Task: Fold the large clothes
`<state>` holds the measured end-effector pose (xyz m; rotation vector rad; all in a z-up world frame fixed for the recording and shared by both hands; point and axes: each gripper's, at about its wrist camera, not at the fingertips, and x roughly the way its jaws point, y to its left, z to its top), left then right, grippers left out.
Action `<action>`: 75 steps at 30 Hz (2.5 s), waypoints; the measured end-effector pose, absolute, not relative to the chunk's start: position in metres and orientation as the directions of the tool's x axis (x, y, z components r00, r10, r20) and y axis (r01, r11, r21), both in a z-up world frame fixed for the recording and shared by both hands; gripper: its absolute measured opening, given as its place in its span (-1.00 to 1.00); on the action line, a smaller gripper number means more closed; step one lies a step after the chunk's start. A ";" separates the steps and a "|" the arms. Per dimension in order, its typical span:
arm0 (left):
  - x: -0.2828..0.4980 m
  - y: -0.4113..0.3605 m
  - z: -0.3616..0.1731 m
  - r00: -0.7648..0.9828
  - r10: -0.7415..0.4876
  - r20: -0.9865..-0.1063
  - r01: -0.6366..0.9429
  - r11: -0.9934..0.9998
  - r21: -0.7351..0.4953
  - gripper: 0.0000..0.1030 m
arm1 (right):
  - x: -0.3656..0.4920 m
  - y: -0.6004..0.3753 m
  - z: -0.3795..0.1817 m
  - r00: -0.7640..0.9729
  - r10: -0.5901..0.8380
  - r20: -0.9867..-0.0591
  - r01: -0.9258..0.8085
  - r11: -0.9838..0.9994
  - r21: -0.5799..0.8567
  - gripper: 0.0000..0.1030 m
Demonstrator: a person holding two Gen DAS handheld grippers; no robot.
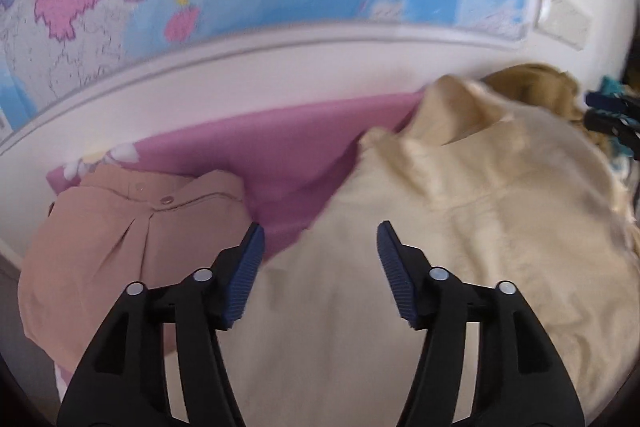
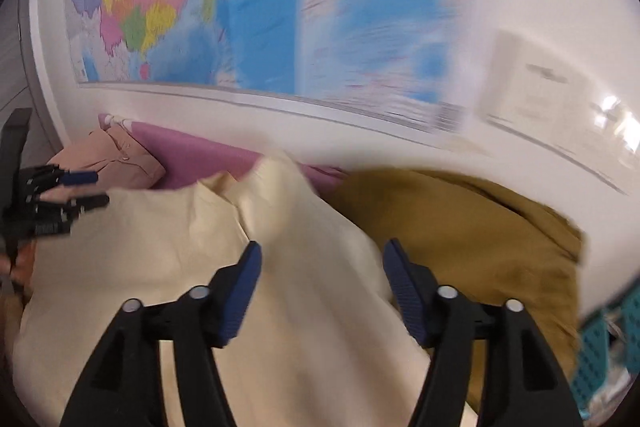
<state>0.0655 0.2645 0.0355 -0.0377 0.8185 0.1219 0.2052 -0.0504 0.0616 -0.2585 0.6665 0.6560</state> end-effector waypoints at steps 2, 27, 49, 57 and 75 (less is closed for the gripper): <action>0.055 0.253 0.043 0.703 0.062 -0.709 -0.088 0.996 0.000 0.34 | 0.187 -0.095 0.061 0.592 0.469 -0.655 -0.622 0.783 -0.001 0.43; 0.001 0.116 0.025 0.619 -0.209 -0.757 0.198 0.974 -0.107 0.67 | 0.033 -0.298 -0.054 0.390 0.663 -0.639 -0.397 0.747 0.533 -0.87; -0.059 0.112 0.096 0.676 -0.521 -0.521 0.421 0.854 -0.307 0.83 | 0.046 -0.160 0.100 0.230 0.909 -0.346 -0.742 0.394 0.542 -0.87; -0.079 0.153 0.096 0.682 -0.563 -0.466 0.395 0.821 -0.413 0.89 | 0.081 -0.059 0.060 0.148 0.865 -0.479 -0.722 0.425 0.546 -0.83; -0.005 0.121 0.005 0.453 -0.376 -0.808 0.316 0.916 -0.248 0.25 | 0.118 -0.134 0.027 0.407 0.715 -0.569 -0.573 0.684 0.451 0.47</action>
